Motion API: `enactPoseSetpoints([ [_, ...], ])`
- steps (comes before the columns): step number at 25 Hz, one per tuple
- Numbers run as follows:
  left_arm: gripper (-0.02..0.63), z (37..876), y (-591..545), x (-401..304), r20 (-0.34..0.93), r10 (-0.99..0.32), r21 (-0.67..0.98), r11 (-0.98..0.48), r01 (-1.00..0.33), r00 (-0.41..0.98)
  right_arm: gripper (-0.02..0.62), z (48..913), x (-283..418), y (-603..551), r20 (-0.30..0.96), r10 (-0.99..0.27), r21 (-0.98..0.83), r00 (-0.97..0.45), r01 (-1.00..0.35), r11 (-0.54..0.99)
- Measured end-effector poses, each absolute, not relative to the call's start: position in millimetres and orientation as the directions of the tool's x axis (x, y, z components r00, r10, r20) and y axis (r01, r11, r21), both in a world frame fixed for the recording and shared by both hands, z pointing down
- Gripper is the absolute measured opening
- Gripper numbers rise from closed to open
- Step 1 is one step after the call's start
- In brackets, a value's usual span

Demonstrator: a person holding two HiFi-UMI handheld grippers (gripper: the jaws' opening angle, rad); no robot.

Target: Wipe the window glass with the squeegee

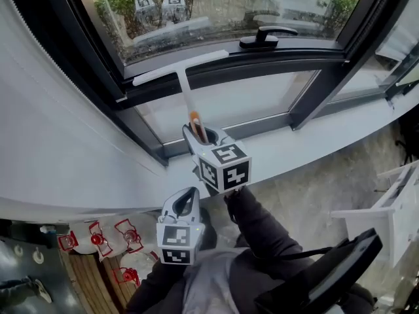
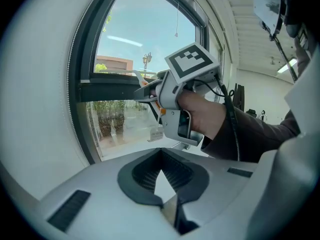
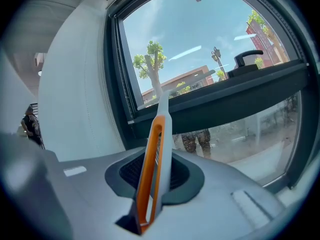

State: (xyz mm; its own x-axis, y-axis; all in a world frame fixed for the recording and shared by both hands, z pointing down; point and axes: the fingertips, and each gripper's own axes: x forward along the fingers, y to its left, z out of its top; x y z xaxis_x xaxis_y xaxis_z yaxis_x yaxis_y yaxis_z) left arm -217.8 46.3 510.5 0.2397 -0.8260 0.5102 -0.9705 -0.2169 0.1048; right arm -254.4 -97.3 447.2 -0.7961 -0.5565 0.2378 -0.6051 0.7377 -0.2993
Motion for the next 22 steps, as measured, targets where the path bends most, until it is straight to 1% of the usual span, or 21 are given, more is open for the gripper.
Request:
enactPoseSetpoints([
  [5, 0.000, 511.7, 68.1, -186.6, 0.493, -0.844, 0.113, -0.178, -0.978, 0.210, 0.057, 447.4, -201.9, -65.0, 0.223, -0.554, -0.309, -0.802, -0.597, 0.740],
  [9, 0.000, 501.6, 85.8, -158.2, 0.450, -0.870, 0.111, -0.171, -0.979, 0.203, 0.057, 438.0, -144.5, -43.8, 0.196, -0.596, -0.278, -0.779, -0.627, 0.728],
  [14, 0.000, 491.3, 105.1, -105.2, 0.406, -0.885, 0.110, -0.200, -0.974, 0.227, 0.057, 415.9, -59.8, -20.4, 0.151, -0.652, -0.226, -0.743, -0.668, 0.709],
  [17, 0.000, 484.0, 115.3, -68.4, 0.386, -0.883, 0.107, -0.246, -0.963, 0.268, 0.057, 404.4, -8.4, -5.5, 0.132, -0.698, -0.203, -0.704, -0.709, 0.676],
  [22, 0.000, 472.3, 120.4, -24.3, 0.357, -0.873, 0.098, -0.319, -0.943, 0.332, 0.055, 386.1, 52.4, 6.8, 0.103, -0.765, -0.163, -0.636, -0.769, 0.617],
])
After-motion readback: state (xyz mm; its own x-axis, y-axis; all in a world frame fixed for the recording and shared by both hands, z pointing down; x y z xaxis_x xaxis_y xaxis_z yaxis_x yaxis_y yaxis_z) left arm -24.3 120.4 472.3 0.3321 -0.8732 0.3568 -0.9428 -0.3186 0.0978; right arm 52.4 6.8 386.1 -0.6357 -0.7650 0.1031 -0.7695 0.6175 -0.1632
